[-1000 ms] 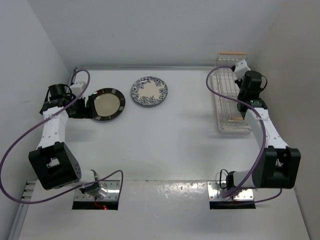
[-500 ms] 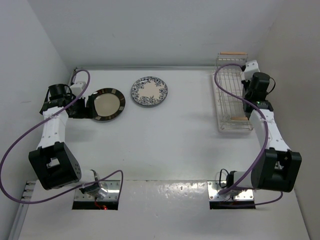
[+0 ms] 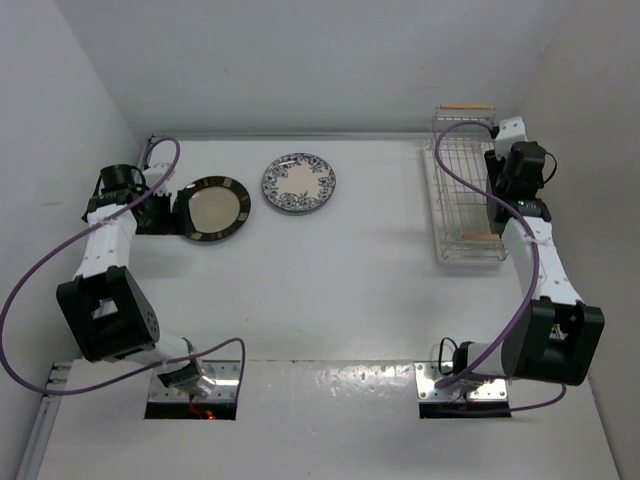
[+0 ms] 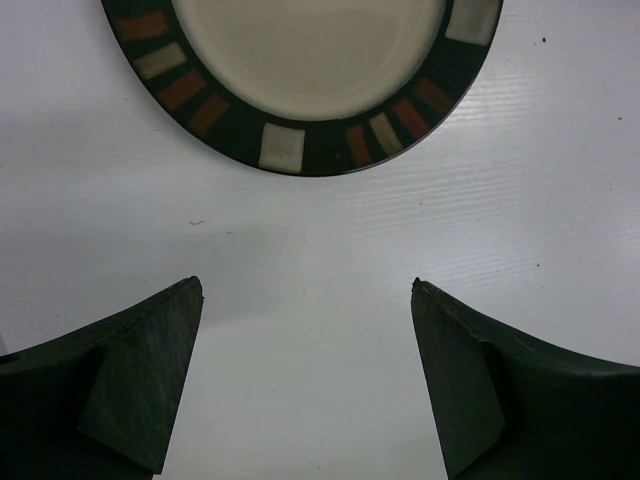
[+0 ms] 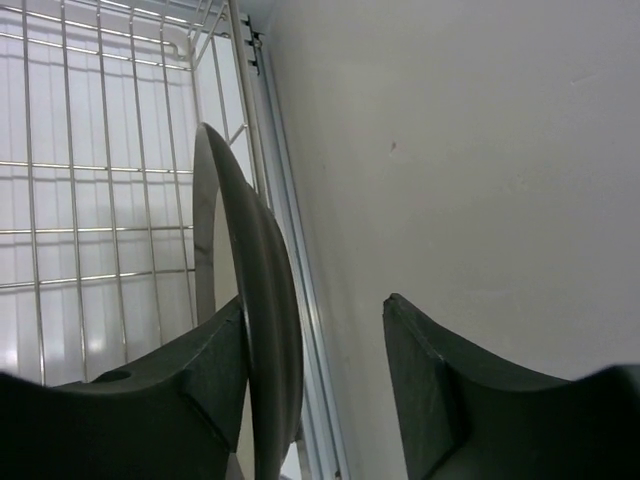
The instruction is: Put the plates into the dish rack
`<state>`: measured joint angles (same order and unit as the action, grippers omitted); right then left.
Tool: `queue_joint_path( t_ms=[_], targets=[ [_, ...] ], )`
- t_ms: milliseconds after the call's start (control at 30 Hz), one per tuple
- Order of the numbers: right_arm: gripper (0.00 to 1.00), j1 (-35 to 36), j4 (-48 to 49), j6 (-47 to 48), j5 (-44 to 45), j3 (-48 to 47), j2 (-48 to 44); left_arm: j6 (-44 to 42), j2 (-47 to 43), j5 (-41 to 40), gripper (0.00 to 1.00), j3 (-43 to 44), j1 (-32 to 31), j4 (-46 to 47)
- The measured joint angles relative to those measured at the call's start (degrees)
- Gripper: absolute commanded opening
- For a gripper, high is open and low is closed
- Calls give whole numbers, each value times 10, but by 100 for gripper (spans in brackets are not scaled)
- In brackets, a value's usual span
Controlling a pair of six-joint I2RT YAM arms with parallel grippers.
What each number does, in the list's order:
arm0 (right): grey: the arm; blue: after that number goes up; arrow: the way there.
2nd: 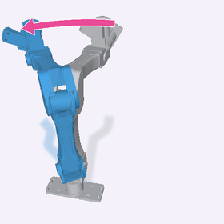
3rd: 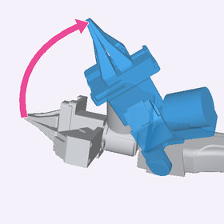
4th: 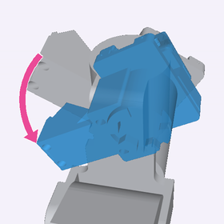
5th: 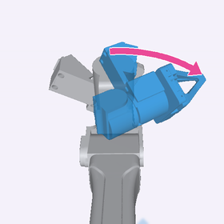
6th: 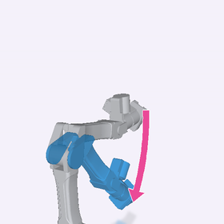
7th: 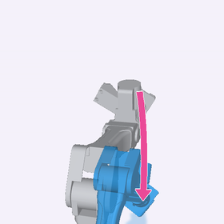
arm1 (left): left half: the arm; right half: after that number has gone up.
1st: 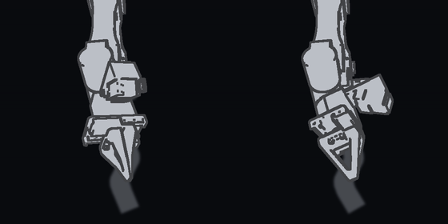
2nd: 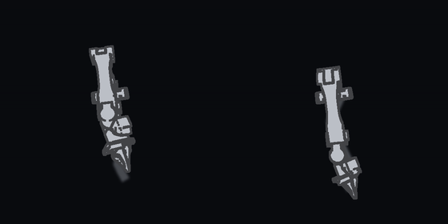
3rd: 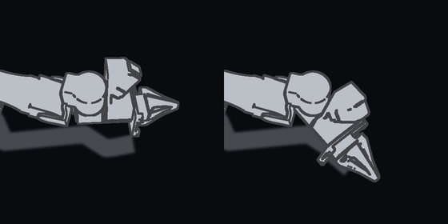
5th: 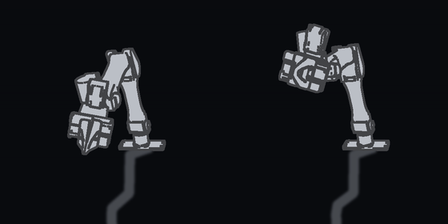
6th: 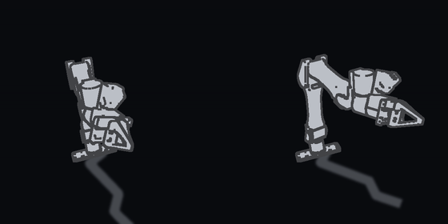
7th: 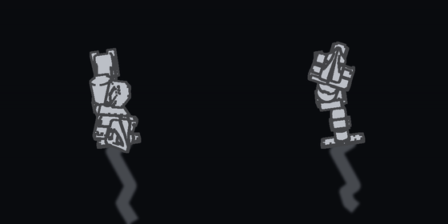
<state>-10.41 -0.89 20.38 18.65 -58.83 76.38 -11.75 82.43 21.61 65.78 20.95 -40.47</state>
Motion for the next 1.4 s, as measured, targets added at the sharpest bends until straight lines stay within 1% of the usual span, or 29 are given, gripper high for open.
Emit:
queue_joint_path(
  t_ms=[33, 67, 167, 267, 300, 667, 767, 800, 867, 900, 1167, 1400],
  targets=[
    [50, 0, -3, -1, -1, -2, 1, 0, 10, 0, 89, 6, 0, -1],
    [45, 0, -7, -3, -2, -4, 2, 0, 18, 0, 89, 12, 0, -2],
    [34, 1, -11, -7, -4, -6, 6, 0, 24, 2, 89, 18, 0, -4],
    [34, 1, -14, -12, -6, -5, 6, 0, 24, 2, 89, 20, 0, -6],
    [36, 1, -15, -13, -5, -5, 6, -1, 24, 2, 89, 20, 0, -7],
    [36, -14, -23, -52, -13, -5, 22, -2, 24, 0, 89, 20, 0, -8],
    [23, -17, -32, -53, -13, -5, 34, -2, 24, 0, 89, 20, 0, -9],
    [12, -18, -35, -53, -15, -5, 37, -2, 24, 0, 89, 20, 0, -8],
    [1, -18, -32, -26, -2, -4, 39, -2, 25, 0, 89, 20, 0, -9],
    [0, -19, -27, -15, 3, -4, 40, -2, 24, 0, 89, 20, 0, -9],
    [0, -18, -42, -11, 3, -11, 38, -2, 24, 2, 89, 20, 0, -9],
    [0, 1, -57, -11, 9, -14, 18, -2, 24, 5, 89, 20, 0, -10]
  ],
)
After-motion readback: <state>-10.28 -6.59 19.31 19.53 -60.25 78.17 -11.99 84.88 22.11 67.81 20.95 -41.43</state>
